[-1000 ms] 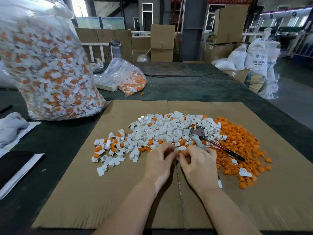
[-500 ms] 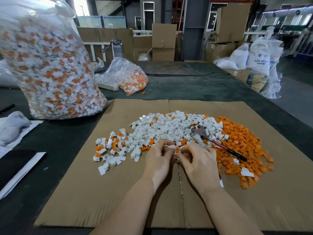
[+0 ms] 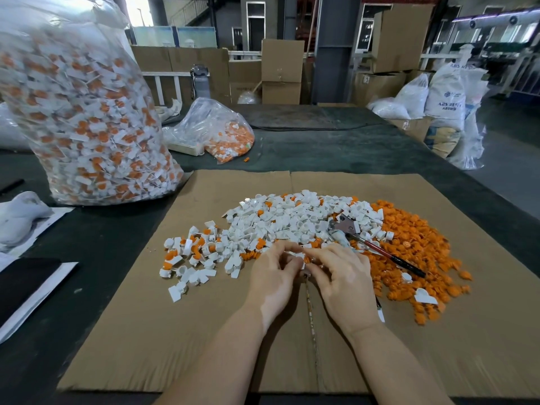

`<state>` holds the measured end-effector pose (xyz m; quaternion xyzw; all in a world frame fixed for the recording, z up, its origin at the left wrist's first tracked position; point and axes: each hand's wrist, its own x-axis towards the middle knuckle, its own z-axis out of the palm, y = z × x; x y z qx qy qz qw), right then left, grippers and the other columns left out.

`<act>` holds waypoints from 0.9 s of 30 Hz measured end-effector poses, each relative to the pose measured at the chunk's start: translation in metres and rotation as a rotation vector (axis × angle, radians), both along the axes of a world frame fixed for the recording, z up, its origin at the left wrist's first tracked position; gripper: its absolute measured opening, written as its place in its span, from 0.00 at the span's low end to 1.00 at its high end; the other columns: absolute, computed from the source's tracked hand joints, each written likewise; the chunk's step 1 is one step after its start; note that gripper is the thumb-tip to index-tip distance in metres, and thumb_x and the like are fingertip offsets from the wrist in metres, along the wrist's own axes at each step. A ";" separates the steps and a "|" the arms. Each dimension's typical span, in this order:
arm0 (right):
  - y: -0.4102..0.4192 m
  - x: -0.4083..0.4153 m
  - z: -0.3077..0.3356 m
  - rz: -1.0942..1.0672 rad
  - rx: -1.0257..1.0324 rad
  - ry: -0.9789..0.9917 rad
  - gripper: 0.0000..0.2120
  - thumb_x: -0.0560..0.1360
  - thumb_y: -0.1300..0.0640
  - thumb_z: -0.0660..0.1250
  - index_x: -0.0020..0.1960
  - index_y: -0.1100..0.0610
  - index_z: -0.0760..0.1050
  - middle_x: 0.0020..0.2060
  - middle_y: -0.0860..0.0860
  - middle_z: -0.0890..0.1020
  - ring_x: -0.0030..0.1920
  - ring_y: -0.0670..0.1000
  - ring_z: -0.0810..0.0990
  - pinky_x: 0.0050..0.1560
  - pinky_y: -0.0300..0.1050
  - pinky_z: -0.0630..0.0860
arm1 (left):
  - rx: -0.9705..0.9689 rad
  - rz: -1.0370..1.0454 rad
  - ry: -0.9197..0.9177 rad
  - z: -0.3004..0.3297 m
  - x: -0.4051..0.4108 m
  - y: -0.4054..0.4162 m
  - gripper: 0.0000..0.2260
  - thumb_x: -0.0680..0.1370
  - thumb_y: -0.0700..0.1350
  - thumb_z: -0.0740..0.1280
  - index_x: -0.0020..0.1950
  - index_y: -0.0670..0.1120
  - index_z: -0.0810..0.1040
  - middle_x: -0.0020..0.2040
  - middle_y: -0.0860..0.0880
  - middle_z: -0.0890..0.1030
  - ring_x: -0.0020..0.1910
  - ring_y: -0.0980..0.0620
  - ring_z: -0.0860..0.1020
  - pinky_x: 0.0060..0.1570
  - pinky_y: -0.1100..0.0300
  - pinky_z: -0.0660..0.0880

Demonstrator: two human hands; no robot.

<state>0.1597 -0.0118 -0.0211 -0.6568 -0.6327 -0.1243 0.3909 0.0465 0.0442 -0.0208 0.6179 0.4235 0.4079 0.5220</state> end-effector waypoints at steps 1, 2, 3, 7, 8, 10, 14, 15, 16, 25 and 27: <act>0.000 0.000 0.000 0.000 0.001 -0.002 0.12 0.66 0.64 0.76 0.48 0.55 0.82 0.37 0.49 0.80 0.41 0.53 0.80 0.45 0.47 0.67 | 0.001 -0.001 0.002 0.000 0.000 0.000 0.08 0.77 0.37 0.65 0.48 0.50 0.78 0.36 0.46 0.78 0.43 0.43 0.81 0.52 0.44 0.77; 0.000 0.000 0.001 -0.001 0.003 -0.002 0.13 0.66 0.64 0.76 0.48 0.55 0.82 0.37 0.49 0.80 0.41 0.53 0.80 0.45 0.47 0.68 | 0.003 -0.002 0.005 -0.001 0.000 0.001 0.08 0.77 0.37 0.65 0.48 0.51 0.78 0.37 0.47 0.78 0.43 0.44 0.81 0.52 0.44 0.77; 0.000 0.000 0.001 -0.003 0.006 -0.005 0.13 0.66 0.64 0.76 0.48 0.55 0.82 0.38 0.50 0.81 0.41 0.53 0.80 0.45 0.48 0.68 | 0.005 -0.001 0.007 -0.002 0.000 0.001 0.08 0.77 0.38 0.65 0.47 0.52 0.78 0.36 0.47 0.78 0.43 0.44 0.81 0.52 0.45 0.77; 0.000 -0.001 0.001 -0.010 0.010 -0.016 0.12 0.66 0.64 0.76 0.48 0.55 0.82 0.38 0.50 0.81 0.41 0.53 0.80 0.45 0.48 0.68 | 0.004 0.008 0.000 -0.003 0.000 0.001 0.07 0.77 0.39 0.66 0.47 0.52 0.78 0.36 0.48 0.79 0.42 0.46 0.81 0.50 0.49 0.78; 0.001 0.000 0.001 -0.012 0.006 -0.022 0.12 0.66 0.64 0.76 0.48 0.55 0.82 0.38 0.49 0.81 0.41 0.53 0.80 0.45 0.48 0.68 | 0.001 0.009 -0.005 -0.003 0.001 0.001 0.07 0.77 0.40 0.67 0.47 0.52 0.78 0.36 0.47 0.79 0.41 0.46 0.81 0.49 0.50 0.78; 0.001 0.000 0.000 -0.018 -0.003 -0.034 0.12 0.66 0.64 0.76 0.48 0.55 0.82 0.38 0.49 0.80 0.41 0.53 0.80 0.45 0.48 0.69 | 0.005 0.013 0.000 -0.002 0.002 0.001 0.05 0.76 0.41 0.68 0.46 0.52 0.78 0.36 0.47 0.79 0.38 0.49 0.79 0.44 0.56 0.76; 0.001 -0.001 0.000 -0.028 0.011 -0.073 0.11 0.68 0.62 0.75 0.50 0.55 0.82 0.37 0.50 0.80 0.41 0.54 0.79 0.45 0.49 0.69 | 0.012 0.020 0.044 0.000 0.003 0.004 0.05 0.76 0.41 0.68 0.45 0.50 0.77 0.32 0.51 0.76 0.34 0.55 0.76 0.38 0.63 0.73; 0.001 -0.001 0.001 -0.033 0.022 -0.091 0.09 0.69 0.59 0.73 0.50 0.55 0.82 0.38 0.50 0.80 0.41 0.54 0.79 0.46 0.50 0.69 | -0.005 0.021 0.037 0.000 0.004 0.005 0.04 0.76 0.40 0.68 0.46 0.49 0.77 0.31 0.52 0.76 0.33 0.55 0.76 0.39 0.61 0.73; 0.001 -0.002 0.003 -0.044 0.033 -0.102 0.10 0.71 0.56 0.69 0.51 0.56 0.82 0.40 0.50 0.81 0.43 0.54 0.80 0.48 0.51 0.69 | -0.026 0.024 0.021 0.001 0.004 0.006 0.03 0.76 0.39 0.68 0.47 0.47 0.78 0.30 0.52 0.76 0.32 0.54 0.76 0.40 0.58 0.74; -0.004 0.025 0.026 -0.565 -0.499 -0.032 0.26 0.77 0.40 0.54 0.70 0.54 0.65 0.66 0.54 0.71 0.66 0.55 0.68 0.69 0.56 0.56 | -0.057 0.031 0.044 0.005 0.006 0.012 0.03 0.76 0.41 0.69 0.47 0.49 0.77 0.33 0.49 0.81 0.34 0.53 0.78 0.43 0.55 0.76; -0.002 0.032 0.026 -0.593 -0.665 -0.021 0.29 0.75 0.39 0.55 0.71 0.53 0.61 0.69 0.54 0.65 0.68 0.56 0.63 0.69 0.59 0.54 | -0.070 0.028 0.035 0.007 0.007 0.012 0.03 0.76 0.41 0.68 0.46 0.49 0.76 0.34 0.47 0.81 0.36 0.51 0.79 0.46 0.53 0.77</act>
